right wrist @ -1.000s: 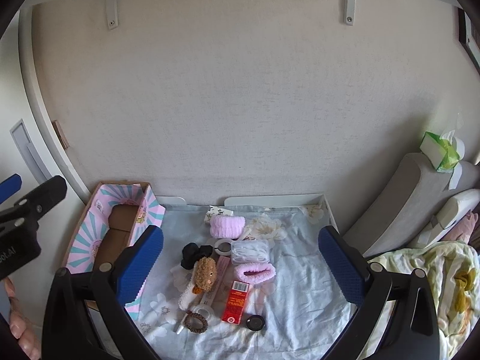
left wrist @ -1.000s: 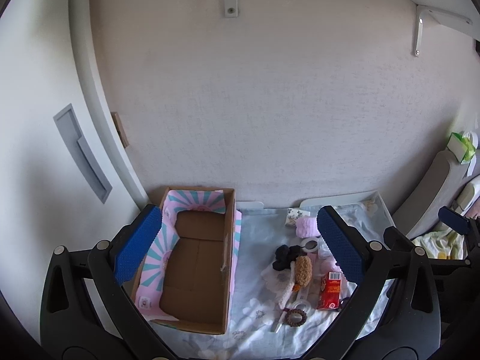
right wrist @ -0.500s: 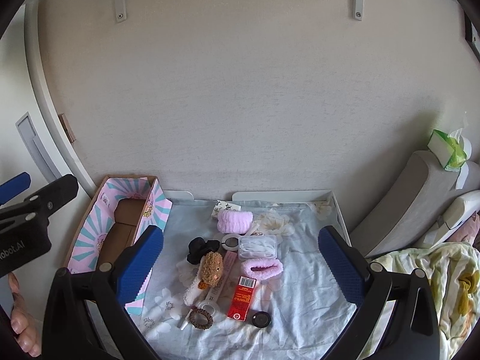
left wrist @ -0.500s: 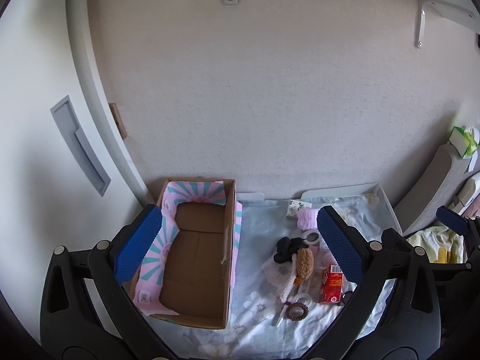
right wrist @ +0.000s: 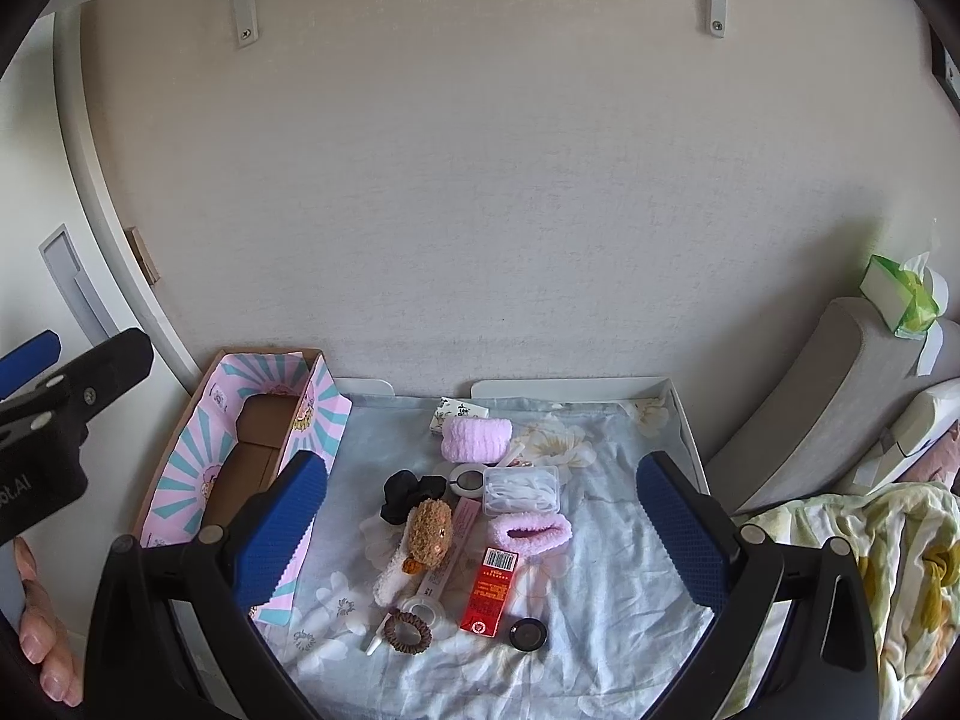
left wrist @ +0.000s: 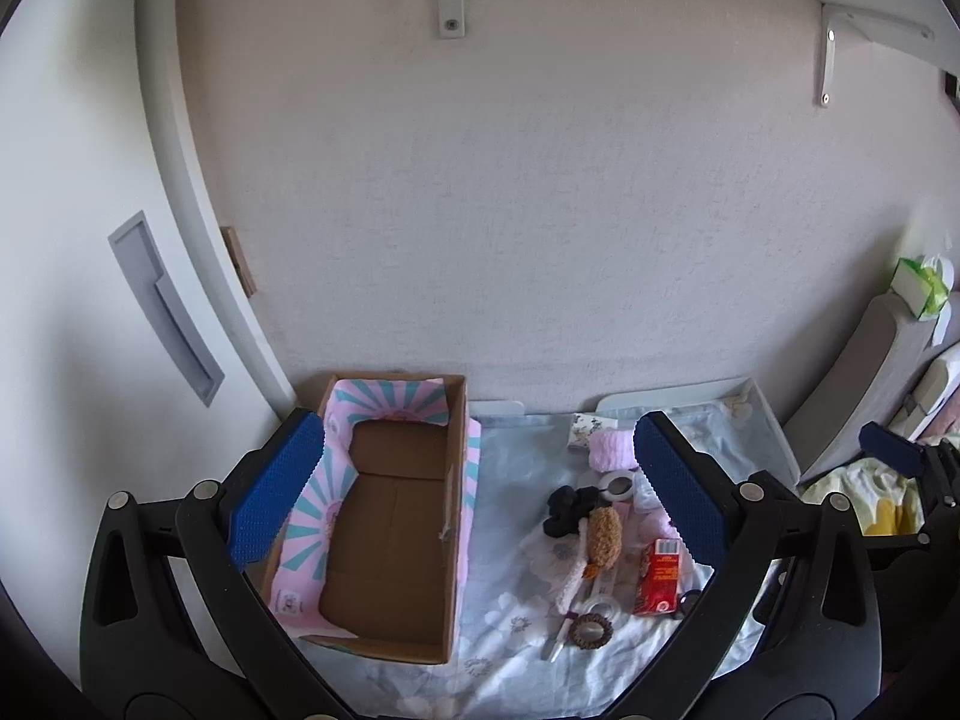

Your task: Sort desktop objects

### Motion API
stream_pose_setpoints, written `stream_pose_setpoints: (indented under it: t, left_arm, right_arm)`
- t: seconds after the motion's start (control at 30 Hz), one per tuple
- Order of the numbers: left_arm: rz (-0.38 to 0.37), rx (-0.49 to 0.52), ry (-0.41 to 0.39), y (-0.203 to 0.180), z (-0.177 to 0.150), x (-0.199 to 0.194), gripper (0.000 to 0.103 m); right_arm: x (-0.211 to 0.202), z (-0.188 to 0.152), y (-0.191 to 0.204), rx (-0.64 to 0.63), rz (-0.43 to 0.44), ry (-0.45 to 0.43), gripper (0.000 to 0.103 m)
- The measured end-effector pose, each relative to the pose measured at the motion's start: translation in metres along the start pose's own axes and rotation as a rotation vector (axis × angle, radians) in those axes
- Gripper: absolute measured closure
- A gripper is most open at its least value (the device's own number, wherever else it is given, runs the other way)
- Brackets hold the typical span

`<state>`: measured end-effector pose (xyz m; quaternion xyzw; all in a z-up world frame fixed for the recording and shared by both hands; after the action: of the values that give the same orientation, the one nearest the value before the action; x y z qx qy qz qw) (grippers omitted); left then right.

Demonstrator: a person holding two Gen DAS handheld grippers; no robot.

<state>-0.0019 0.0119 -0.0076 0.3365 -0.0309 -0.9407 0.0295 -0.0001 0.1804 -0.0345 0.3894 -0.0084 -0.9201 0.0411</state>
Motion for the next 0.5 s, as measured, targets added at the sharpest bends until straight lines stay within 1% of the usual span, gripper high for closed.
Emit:
stream_pose_setpoints:
  t: [0.07, 0.2, 0.27, 0.4, 0.5]
  left_arm:
    - [0.014, 0.014, 0.008, -0.0021, -0.0008, 0.0017, 0.0]
    - [-0.041, 0.002, -0.014, -0.0025, -0.0036, 0.001, 0.0]
    - [-0.05, 0.0, -0.016, -0.0035, -0.0036, 0.0004, 0.0]
    - [-0.011, 0.016, -0.003, -0.0056, -0.0037, 0.0028, 0.0]
    - [-0.052, -0.027, 0.007, -0.0015, -0.0055, 0.0046, 0.0]
  right_arm:
    - [-0.0008, -0.0001, -0.0004, -0.001, -0.001, 0.0, 0.0]
    - [-0.0017, 0.0, 0.0001, -0.006, -0.004, -0.003, 0.0]
    - [-0.0018, 0.0003, 0.0011, -0.004, -0.004, -0.003, 0.0]
    - [-0.002, 0.0008, 0.0019, -0.006, -0.005, -0.002, 0.0]
    - [-0.0018, -0.0002, 0.0014, -0.008, -0.002, 0.001, 0.0]
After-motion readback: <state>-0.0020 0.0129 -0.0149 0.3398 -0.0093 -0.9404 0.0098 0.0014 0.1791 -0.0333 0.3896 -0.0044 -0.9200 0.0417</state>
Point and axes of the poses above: each gripper's, at about its wrist camera, not at the fingertips, and x roughly the way its jaws point, y to its left, z to its top, the point moved 1 cm from there along x, roughly the way its jaws point, and after that the axes turned 4 degrees about z, right-handed, at the moved point
